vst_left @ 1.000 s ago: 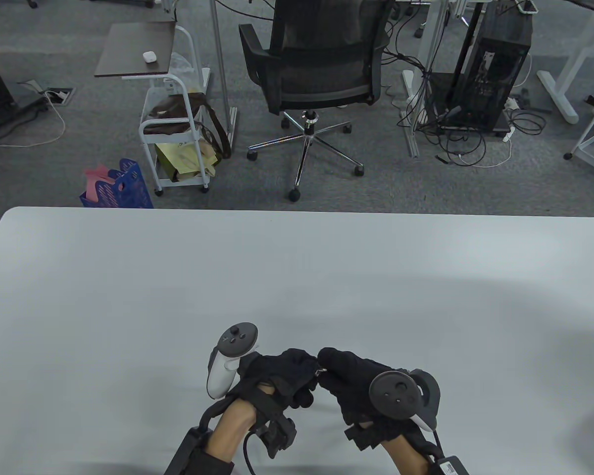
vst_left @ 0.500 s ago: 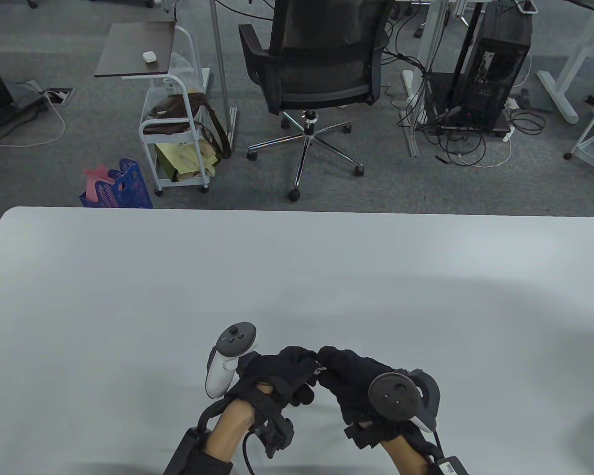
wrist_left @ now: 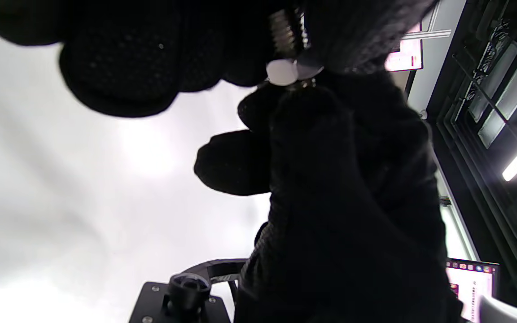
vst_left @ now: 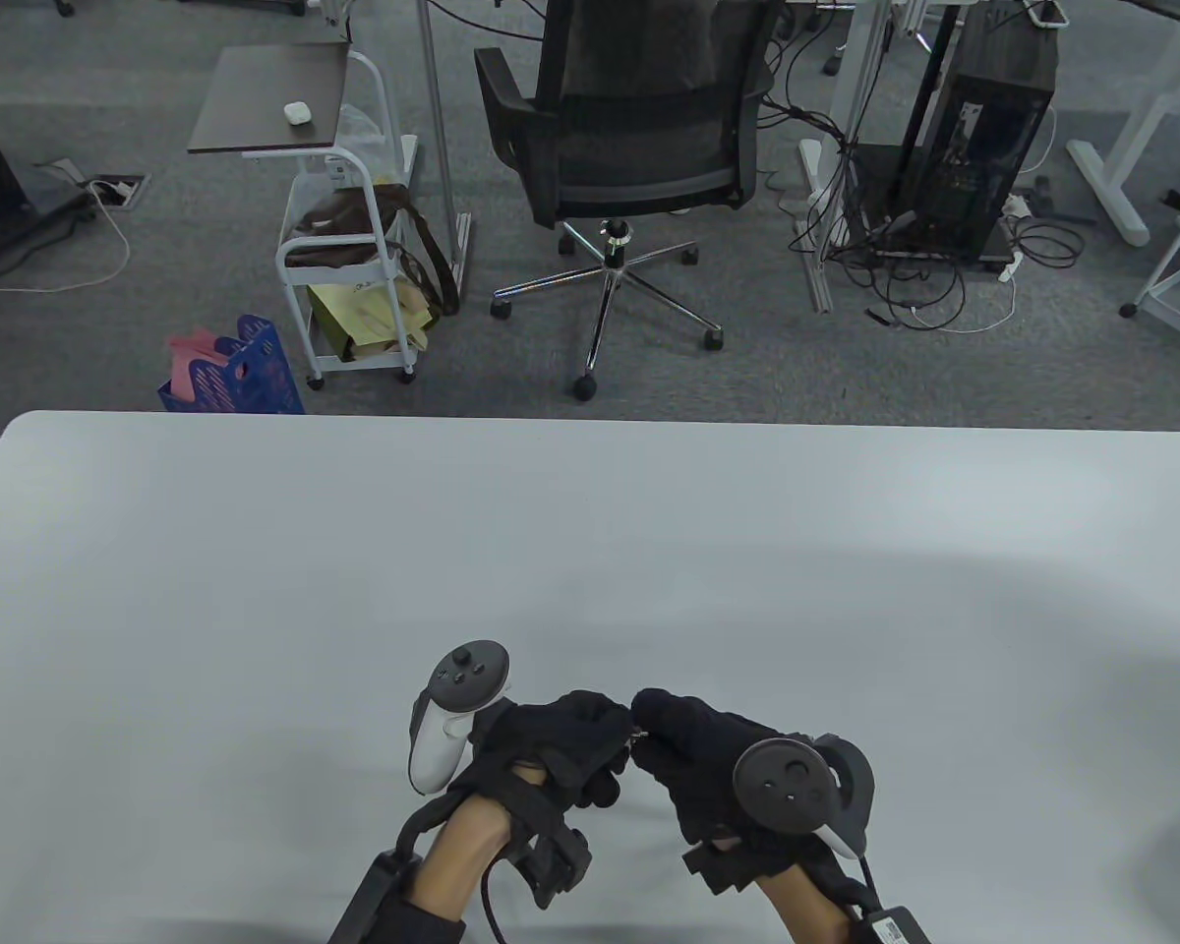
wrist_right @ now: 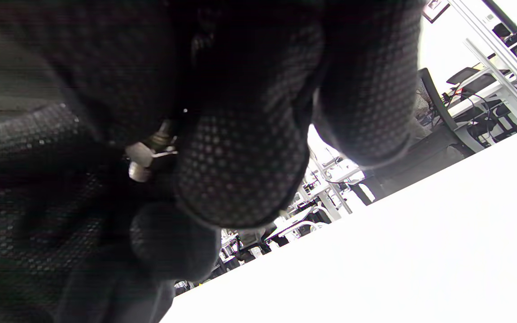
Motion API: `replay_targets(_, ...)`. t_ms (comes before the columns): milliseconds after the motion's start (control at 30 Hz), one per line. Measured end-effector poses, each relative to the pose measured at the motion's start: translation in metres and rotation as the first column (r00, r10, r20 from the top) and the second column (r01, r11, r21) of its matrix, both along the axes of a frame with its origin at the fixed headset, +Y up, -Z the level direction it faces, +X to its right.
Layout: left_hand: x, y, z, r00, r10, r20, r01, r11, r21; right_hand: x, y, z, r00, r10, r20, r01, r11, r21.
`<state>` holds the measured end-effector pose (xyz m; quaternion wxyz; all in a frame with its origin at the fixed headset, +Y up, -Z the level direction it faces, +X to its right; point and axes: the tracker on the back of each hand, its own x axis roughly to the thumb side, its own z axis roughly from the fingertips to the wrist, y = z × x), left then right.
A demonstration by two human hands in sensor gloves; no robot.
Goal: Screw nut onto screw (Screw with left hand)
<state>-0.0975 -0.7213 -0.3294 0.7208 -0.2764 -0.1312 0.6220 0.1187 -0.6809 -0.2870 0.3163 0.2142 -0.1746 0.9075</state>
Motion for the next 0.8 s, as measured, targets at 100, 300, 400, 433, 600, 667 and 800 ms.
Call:
replay_targets(100,0.0008,0.0013,-0.0001,0.999,0.034,0.038,-0.034,0.999,-0.003,-0.0008,0.0023,0.0013,1.0,0.012,0.007,-0.012,1.0,0.022)
replay_targets(300,0.001,-0.0021,0.001,1.0,0.001,0.002,-0.001,1.0,-0.011,0.0001,0.0012,0.0002,1.0,0.007,0.009,-0.007,1.0,0.015)
replay_targets(400,0.002,0.0008,0.001,1.0,0.007,0.015,-0.007,1.0,-0.005,-0.0008,0.0017,0.001,1.0,0.018,0.013,-0.019,1.0,0.023)
replay_targets(433,0.0023,0.0017,0.0011,0.999,0.017,0.034,-0.017,1.0,-0.003,-0.0011,0.0023,0.0014,1.0,0.024,0.016,-0.025,0.999,0.029)
replay_targets(600,0.0004,-0.001,0.0017,0.999,0.043,0.0,-0.043,0.999,-0.019,-0.0009,0.0033,0.0021,1.0,0.012,0.01,-0.012,0.999,0.03)
replay_targets(667,0.0008,-0.0014,0.0011,1.0,0.013,-0.007,-0.013,1.0,-0.008,-0.0013,0.003,0.0015,1.0,0.014,0.009,-0.014,1.0,0.024)
replay_targets(800,0.0032,0.0015,0.0002,0.998,0.023,0.055,-0.022,1.0,-0.003,-0.0017,0.0038,0.0023,0.999,0.04,0.012,-0.04,0.999,0.033)
